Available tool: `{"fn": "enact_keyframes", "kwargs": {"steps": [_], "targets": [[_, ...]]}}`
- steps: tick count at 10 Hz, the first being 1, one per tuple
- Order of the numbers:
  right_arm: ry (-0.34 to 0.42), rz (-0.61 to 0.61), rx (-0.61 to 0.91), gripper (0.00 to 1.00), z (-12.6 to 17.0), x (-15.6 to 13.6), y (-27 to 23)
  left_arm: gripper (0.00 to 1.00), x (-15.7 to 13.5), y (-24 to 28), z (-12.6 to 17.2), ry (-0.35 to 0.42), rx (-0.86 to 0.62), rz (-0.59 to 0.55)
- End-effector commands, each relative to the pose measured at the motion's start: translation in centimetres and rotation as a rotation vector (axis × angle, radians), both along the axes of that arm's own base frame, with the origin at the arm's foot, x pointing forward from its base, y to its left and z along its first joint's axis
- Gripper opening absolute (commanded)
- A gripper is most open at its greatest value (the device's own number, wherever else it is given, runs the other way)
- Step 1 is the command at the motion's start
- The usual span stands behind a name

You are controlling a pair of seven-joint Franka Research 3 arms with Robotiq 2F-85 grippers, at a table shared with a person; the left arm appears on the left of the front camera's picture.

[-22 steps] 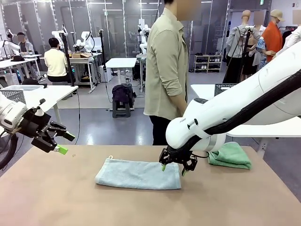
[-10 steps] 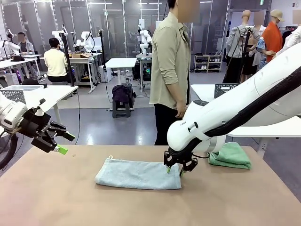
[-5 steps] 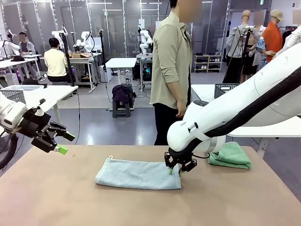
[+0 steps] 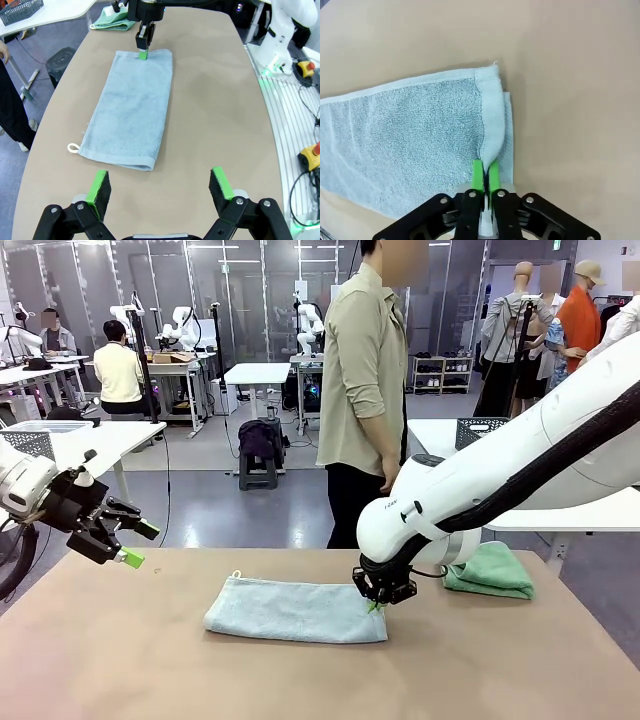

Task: Fold the towels and place them in the basket.
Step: When a person lays out a Towel with hook on the table, fold it in half twice.

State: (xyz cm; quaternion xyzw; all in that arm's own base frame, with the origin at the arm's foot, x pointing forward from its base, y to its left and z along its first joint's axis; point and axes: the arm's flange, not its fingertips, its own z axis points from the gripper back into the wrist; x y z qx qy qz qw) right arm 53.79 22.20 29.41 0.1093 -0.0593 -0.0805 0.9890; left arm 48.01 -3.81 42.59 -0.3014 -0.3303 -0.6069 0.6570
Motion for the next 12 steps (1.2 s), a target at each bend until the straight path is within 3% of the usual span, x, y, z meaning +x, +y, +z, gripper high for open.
{"fn": "enact_keyframes", "kwargs": {"steps": [1,9,12], "targets": [[0.001,-0.037,-0.023,0.0,0.1,0.0,0.4,1.0,0.0,0.1,0.1,-0.002,0.005,-0.003],[-0.019,-0.031,-0.049,0.0,1.2,0.9,-1.8,1.0,0.0,0.1,0.1,-0.002,0.005,-0.003],[-0.057,0.007,-0.074,0.0,3.6,-0.6,-0.1,1.0,0.0,0.1,0.1,-0.002,0.005,-0.003]]}}
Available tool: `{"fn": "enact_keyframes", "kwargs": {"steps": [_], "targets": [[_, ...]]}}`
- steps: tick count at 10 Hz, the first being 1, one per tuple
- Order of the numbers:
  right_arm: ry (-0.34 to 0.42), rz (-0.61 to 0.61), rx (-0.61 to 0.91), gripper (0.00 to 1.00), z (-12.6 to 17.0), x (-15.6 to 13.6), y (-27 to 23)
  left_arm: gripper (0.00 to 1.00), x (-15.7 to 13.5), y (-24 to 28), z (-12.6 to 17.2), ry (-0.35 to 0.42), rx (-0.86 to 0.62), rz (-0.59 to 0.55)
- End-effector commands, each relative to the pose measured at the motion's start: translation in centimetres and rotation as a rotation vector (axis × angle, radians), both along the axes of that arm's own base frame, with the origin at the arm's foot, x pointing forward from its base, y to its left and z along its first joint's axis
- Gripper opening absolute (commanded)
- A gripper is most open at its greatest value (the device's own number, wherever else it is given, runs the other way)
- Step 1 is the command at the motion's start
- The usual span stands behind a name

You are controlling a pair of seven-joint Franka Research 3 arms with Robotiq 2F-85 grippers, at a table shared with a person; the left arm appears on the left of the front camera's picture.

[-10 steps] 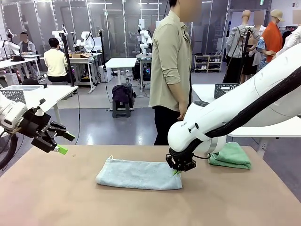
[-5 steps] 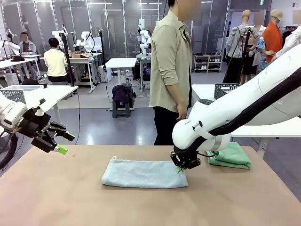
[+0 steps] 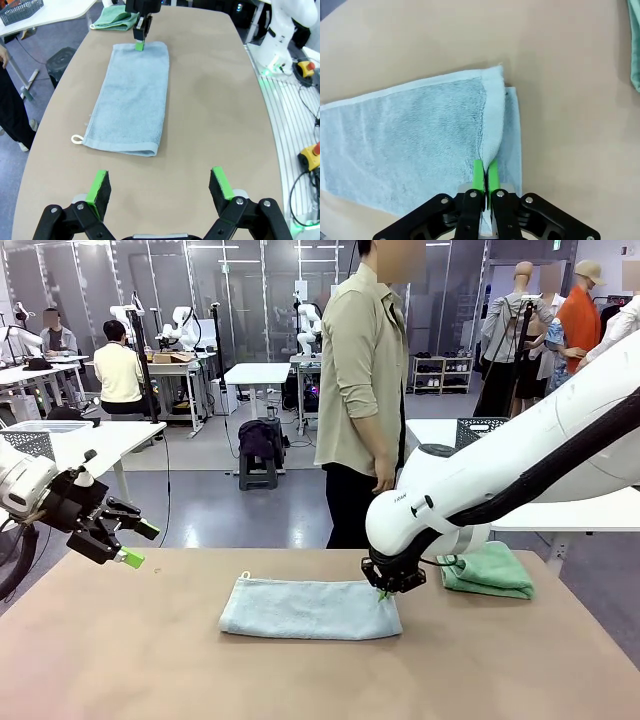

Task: Fold the towels and place them in the basket.
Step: When a person lays out a Towel with hook on the table, fold it in half twice.

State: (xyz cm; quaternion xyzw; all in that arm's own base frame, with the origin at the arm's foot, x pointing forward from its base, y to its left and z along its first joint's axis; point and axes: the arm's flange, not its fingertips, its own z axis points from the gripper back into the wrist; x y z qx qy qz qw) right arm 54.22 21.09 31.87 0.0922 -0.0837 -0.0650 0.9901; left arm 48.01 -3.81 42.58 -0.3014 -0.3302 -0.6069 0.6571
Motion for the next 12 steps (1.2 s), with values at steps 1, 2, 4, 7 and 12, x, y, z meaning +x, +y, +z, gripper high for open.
{"fn": "enact_keyframes", "kwargs": {"steps": [1,2,4,7,12], "targets": [[-0.024,-0.009,-0.042,0.0,1.9,-1.5,1.5,1.0,0.0,0.1,0.1,-0.002,0.005,-0.003],[-0.033,0.002,-0.049,0.0,2.3,-1.8,2.1,1.0,0.0,0.1,0.1,-0.002,0.005,-0.003],[-0.03,0.009,-0.049,0.0,2.3,-1.8,2.4,1.0,0.0,0.1,0.1,-0.002,0.005,-0.003],[-0.029,0.005,-0.049,0.0,2.0,-1.4,2.1,1.0,0.0,0.1,0.1,-0.002,0.005,-0.003],[-0.021,-0.013,-0.059,0.0,0.2,0.0,1.0,1.0,0.0,0.1,0.1,-0.002,0.005,-0.003]]}}
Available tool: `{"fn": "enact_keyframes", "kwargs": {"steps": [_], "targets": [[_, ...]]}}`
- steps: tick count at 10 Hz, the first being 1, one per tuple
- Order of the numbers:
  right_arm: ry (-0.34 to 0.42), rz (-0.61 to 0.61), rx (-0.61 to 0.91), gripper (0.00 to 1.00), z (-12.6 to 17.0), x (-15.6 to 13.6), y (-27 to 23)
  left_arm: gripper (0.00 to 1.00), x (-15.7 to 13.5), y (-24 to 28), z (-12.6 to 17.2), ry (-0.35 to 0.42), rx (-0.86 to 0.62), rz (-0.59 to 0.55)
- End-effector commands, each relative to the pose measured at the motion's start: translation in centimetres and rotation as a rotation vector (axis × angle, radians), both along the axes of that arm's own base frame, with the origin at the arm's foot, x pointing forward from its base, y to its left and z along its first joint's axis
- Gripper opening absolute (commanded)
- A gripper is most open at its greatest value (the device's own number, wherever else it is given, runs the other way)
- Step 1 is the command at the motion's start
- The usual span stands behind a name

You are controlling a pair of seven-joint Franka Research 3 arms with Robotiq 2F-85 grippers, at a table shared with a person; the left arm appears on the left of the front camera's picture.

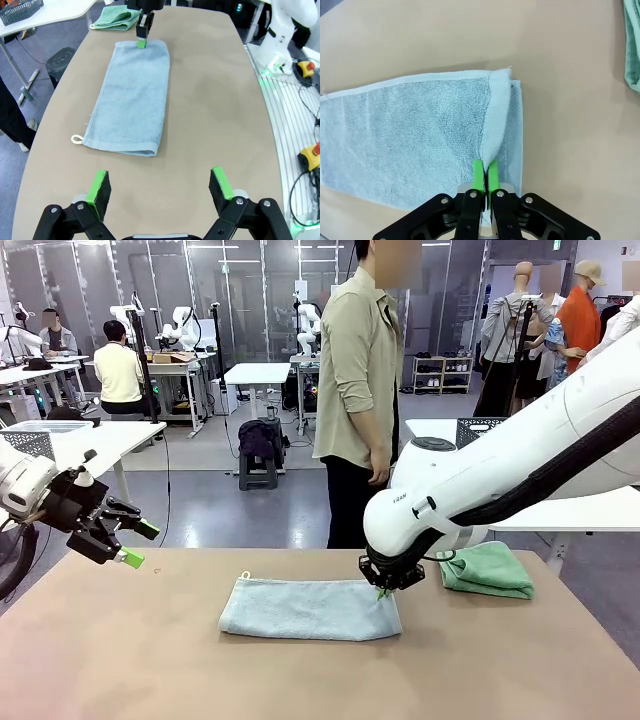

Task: Fold the towels and place them in the basket.
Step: When a person lays out a Towel with hook on the table, fold it in half twice.

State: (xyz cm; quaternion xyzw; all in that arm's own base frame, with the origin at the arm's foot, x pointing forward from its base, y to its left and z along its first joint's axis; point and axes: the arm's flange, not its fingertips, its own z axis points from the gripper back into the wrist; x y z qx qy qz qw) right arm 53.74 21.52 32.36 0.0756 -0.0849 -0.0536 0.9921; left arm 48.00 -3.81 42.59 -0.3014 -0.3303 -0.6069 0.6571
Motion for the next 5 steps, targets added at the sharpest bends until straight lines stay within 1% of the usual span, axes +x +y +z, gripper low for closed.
{"fn": "enact_keyframes", "kwargs": {"steps": [1,2,3,4,5], "targets": [[-0.019,-0.037,-0.031,0.07,-0.56,0.66,0.44,1.0,0.01,0.05,0.12,-0.002,0.005,-0.003],[-0.017,-0.044,-0.039,0.23,-0.76,0.83,0.23,1.0,0.01,0.05,0.12,-0.002,0.005,-0.003],[-0.015,-0.05,-0.05,0.27,-0.78,0.82,0.07,1.0,0.01,0.05,0.12,-0.002,0.005,-0.003],[-0.012,-0.055,-0.066,0.43,-0.54,0.58,-0.03,1.0,0.01,0.05,0.12,-0.002,0.005,-0.003],[-0.01,-0.051,-0.077,0.46,-0.2,0.37,-0.06,1.0,0.01,0.05,0.12,-0.002,0.005,-0.003]]}}
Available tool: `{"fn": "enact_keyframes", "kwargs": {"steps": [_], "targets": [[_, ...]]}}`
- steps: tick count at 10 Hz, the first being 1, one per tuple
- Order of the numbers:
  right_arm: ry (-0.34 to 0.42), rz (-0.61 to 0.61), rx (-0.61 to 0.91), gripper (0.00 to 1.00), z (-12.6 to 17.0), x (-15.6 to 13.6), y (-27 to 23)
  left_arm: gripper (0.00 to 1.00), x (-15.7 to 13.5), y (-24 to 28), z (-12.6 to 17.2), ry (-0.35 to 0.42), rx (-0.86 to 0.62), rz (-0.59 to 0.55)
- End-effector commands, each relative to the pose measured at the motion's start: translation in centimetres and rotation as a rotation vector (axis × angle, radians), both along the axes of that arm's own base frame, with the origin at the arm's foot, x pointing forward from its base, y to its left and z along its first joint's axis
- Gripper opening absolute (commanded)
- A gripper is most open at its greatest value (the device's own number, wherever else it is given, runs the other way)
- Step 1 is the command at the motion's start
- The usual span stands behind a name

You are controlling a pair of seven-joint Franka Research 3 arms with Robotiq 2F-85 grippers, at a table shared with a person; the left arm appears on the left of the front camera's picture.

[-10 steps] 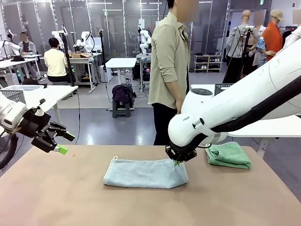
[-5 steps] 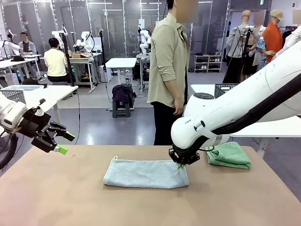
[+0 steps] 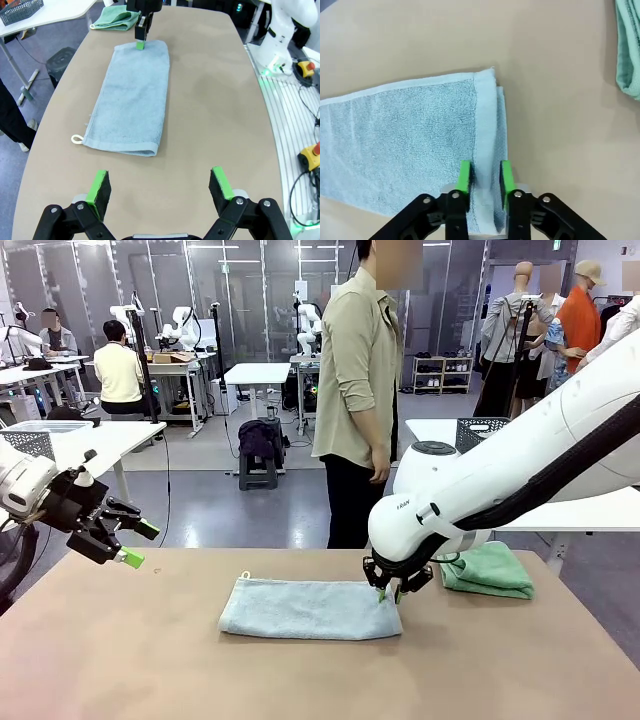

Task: Fold the towels and place them in the basket.
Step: When a person lays out a Towel with hook on the table, fold it in half twice.

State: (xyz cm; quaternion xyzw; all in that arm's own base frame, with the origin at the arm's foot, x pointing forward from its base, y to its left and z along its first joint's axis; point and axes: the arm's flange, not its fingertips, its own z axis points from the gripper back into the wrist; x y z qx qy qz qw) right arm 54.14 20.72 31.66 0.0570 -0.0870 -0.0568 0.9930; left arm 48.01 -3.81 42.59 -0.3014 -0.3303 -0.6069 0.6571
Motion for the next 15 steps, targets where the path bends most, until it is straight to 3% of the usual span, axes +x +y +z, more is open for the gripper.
{"fn": "enact_keyframes", "kwargs": {"steps": [1,9,10,15], "targets": [[-0.009,-0.041,-0.044,0.63,0.6,-0.1,0.6,1.0,0.0,0.0,0.1,-0.002,0.005,-0.003],[0.102,-0.027,-0.018,0.66,-1.8,0.1,0.8,1.0,0.0,0.0,0.1,-0.002,0.005,-0.003],[0.107,-0.023,-0.009,0.47,-1.9,0.1,0.8,1.0,0.0,0.0,0.1,-0.002,0.005,-0.003],[0.101,-0.016,0.007,0.49,-2.6,0.1,1.0,1.0,0.0,0.0,0.1,-0.002,0.005,-0.003]]}}
